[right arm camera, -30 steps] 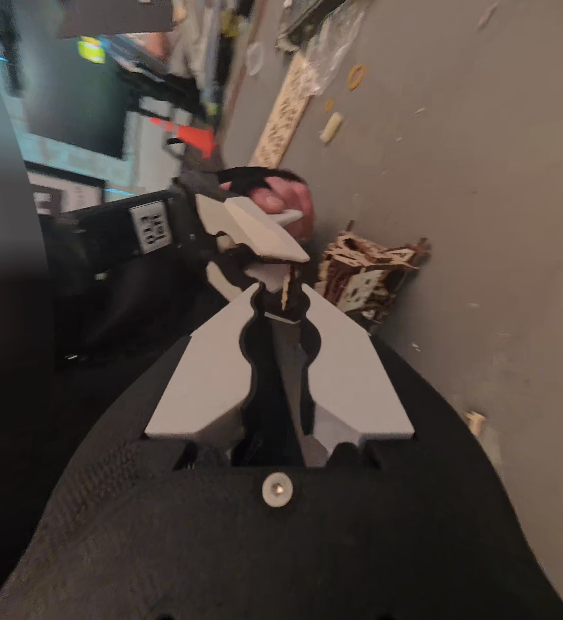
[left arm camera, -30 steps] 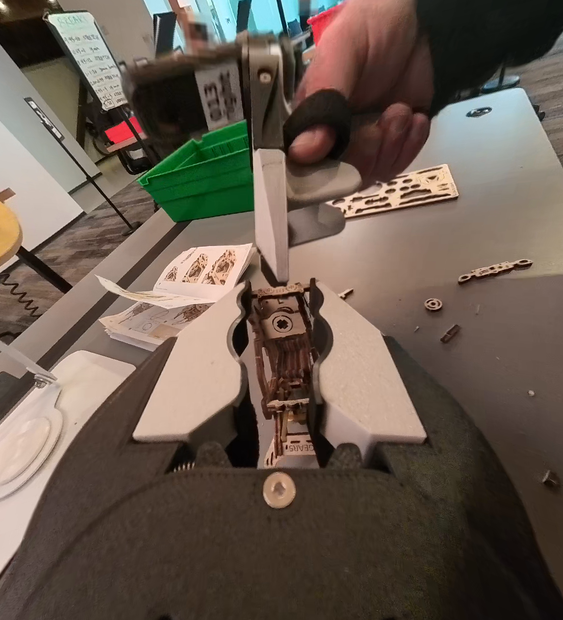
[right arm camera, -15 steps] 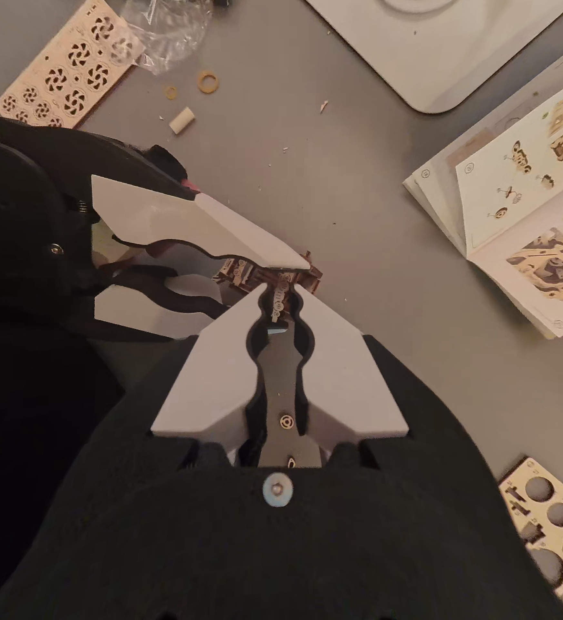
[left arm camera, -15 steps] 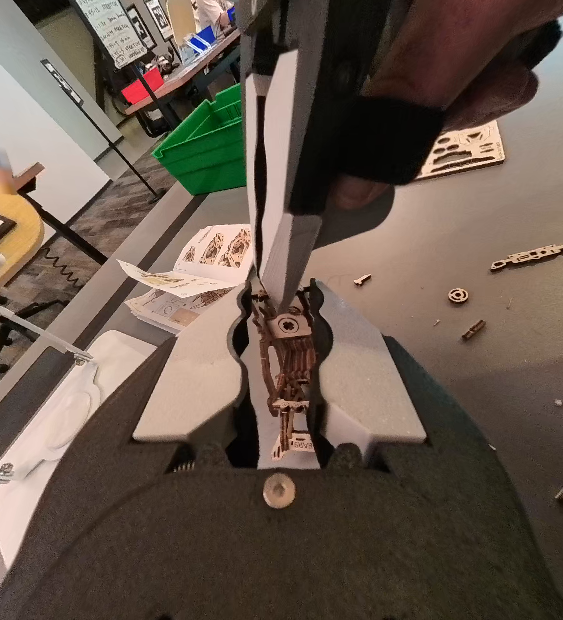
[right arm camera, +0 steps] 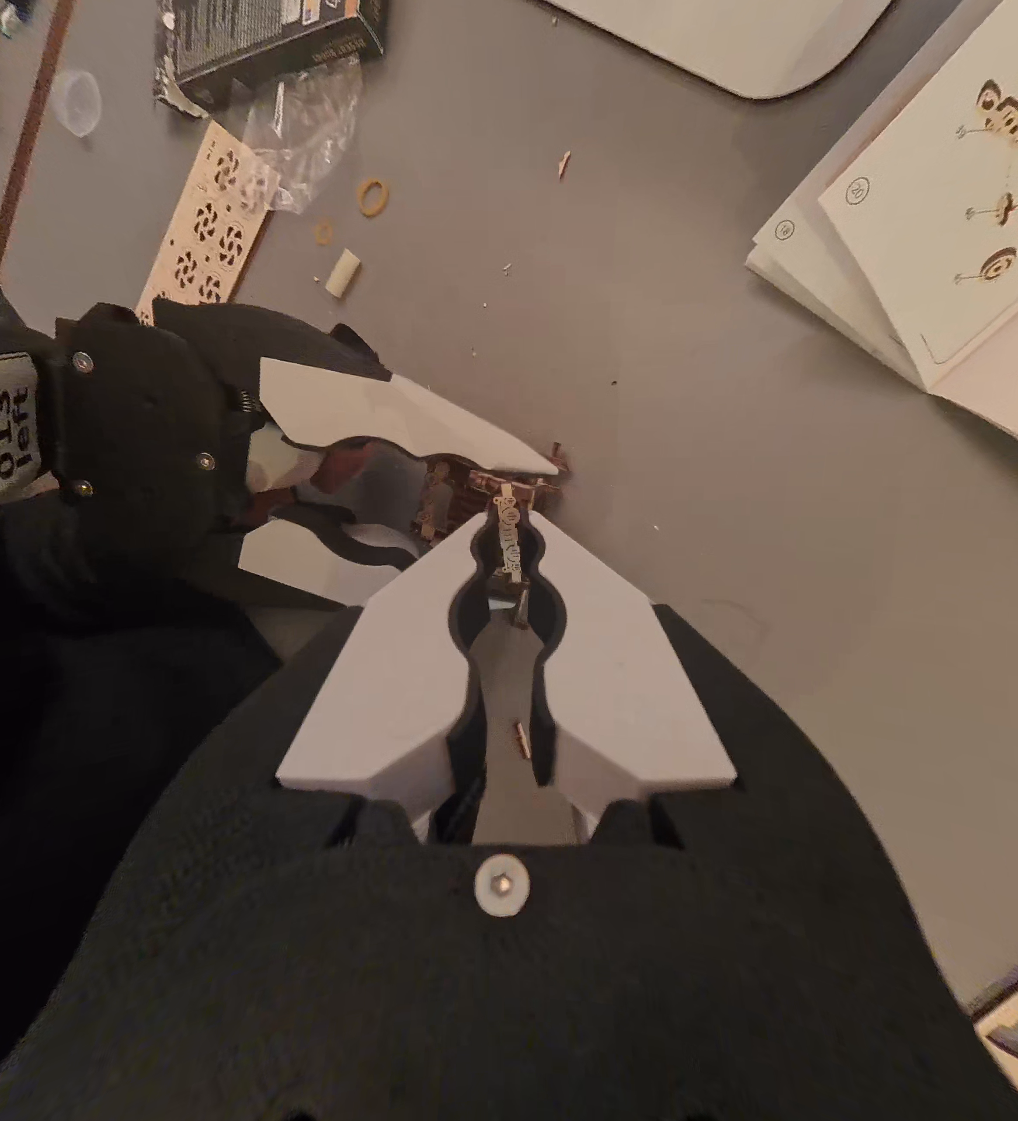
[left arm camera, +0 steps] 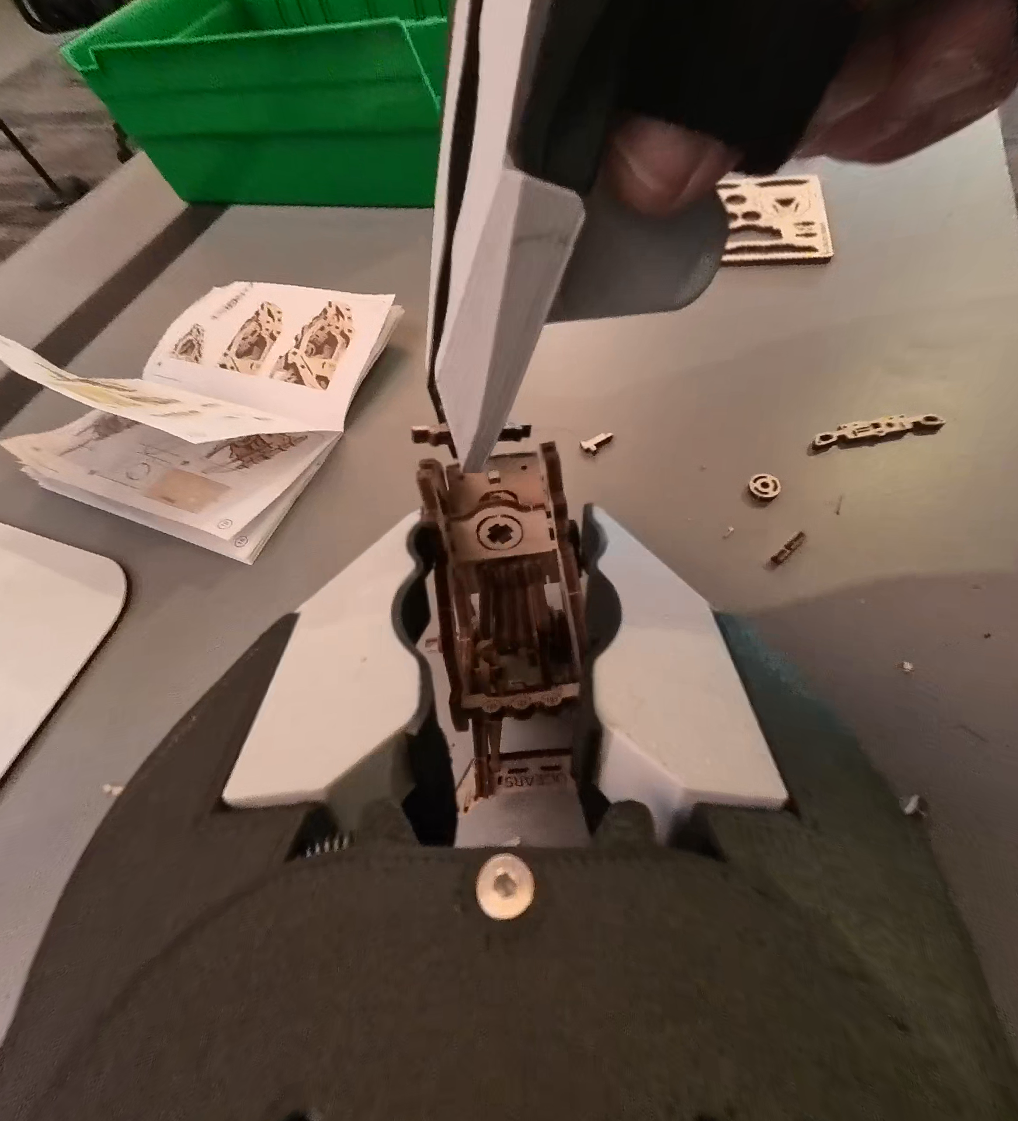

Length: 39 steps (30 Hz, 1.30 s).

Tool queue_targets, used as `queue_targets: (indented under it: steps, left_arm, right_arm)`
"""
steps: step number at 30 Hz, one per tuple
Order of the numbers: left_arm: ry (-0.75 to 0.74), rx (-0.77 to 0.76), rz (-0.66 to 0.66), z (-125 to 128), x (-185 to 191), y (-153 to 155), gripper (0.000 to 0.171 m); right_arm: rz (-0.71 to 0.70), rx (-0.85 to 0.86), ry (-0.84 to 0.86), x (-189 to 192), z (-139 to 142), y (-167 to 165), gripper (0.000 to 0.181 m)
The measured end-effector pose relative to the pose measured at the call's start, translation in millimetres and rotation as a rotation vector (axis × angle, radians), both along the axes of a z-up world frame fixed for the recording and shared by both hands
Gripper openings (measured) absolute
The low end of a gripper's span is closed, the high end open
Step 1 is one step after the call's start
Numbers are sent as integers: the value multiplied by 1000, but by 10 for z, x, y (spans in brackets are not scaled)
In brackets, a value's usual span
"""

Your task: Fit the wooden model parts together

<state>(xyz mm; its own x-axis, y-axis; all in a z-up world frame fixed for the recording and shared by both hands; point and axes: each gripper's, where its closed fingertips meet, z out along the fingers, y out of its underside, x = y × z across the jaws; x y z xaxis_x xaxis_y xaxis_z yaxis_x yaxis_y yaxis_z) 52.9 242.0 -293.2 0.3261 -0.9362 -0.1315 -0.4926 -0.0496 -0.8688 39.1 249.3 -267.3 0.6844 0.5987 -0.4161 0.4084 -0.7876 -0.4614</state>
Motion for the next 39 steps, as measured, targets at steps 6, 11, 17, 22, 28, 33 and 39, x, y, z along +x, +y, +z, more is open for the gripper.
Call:
queue_targets:
  steps: [6, 11, 17, 22, 28, 33, 39]
  left_arm:
    - [48, 84, 80, 27, -1, 55, 44]
    - [89, 169, 140, 51, 0, 86, 44]
    - [109, 223, 155, 70, 3, 87, 44]
    - [115, 249, 153, 86, 27, 75, 43]
    - [119, 252, 153, 81, 27, 76, 43]
    - [125, 264, 156, 79, 35, 74, 43]
    - [138, 278, 164, 83, 40, 77, 43]
  right_arm:
    - [-2, -27, 20, -36, 99, -37, 4]
    - [-25, -21, 4, -2, 58, -38, 4]
    - [-46, 3, -5, 10, 75, -55, 4]
    - [-49, 6, 6, -4, 114, -87, 4]
    - [-49, 33, -20, 0, 101, -86, 4]
    - [-60, 59, -47, 23, 91, -92, 4]
    - [-64, 69, -72, 41, 89, -91, 4]
